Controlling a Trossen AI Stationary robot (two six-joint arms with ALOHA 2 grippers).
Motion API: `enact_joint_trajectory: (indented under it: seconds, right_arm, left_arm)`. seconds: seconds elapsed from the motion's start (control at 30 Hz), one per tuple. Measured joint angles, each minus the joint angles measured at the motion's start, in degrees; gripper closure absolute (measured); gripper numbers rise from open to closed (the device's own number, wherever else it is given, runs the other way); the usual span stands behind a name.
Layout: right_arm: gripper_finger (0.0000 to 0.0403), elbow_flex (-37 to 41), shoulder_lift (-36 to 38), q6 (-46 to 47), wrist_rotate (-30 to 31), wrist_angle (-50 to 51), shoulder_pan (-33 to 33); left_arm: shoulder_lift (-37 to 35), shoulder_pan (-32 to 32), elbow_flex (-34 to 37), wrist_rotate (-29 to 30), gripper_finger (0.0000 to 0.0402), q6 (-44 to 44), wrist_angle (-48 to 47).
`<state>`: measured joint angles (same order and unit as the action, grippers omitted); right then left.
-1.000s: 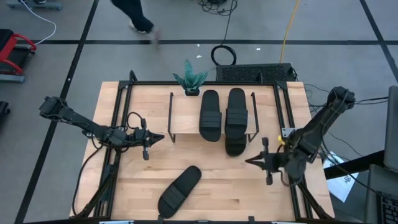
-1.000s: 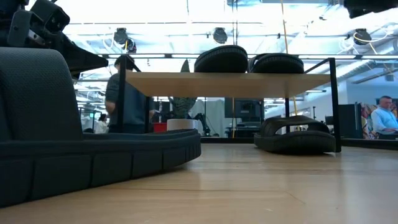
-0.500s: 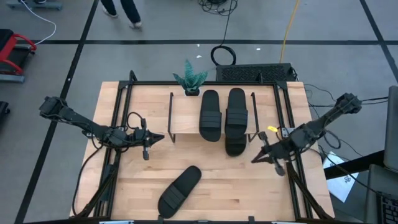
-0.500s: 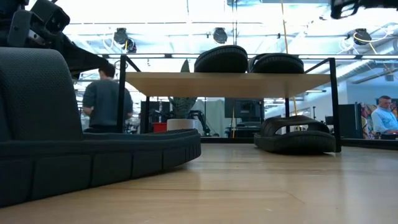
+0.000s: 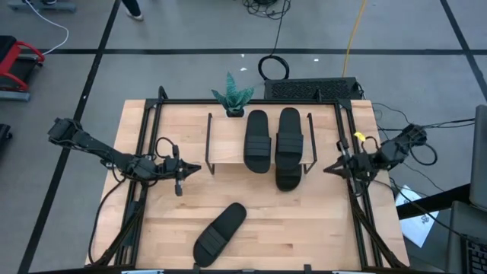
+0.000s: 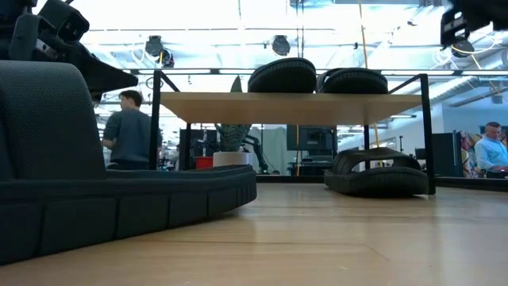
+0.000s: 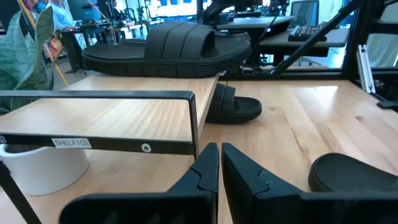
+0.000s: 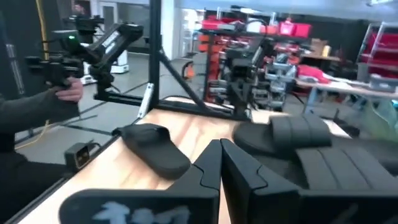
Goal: Pick and place slides into the shelf
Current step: Put the slide under the shelf
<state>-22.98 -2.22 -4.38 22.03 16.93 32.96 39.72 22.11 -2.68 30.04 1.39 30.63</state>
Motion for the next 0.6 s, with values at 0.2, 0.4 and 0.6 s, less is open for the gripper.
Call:
enact_joint_trajectory:
  seconds: [0.2,0.4,0.6]
  right_arm:
    - [0.0403,0.16,2.01,2.46,-6.34,4.93,0.03]
    - [0.0403,1.62,2.08,2.51,-6.95,0.51,0.03]
    - [0.0403,2.89,2.08,2.40,-6.99,-2.38,0.03]
  left_arm:
    - [0.01,0.01,0.00,-5.24,0.0382,-0.02,0.01]
    - [0.39,2.29,0.00,-15.66,0.0382,0.02,1.04]
    - [4.49,11.45,0.00,-16.90,0.0383,1.51,6.62]
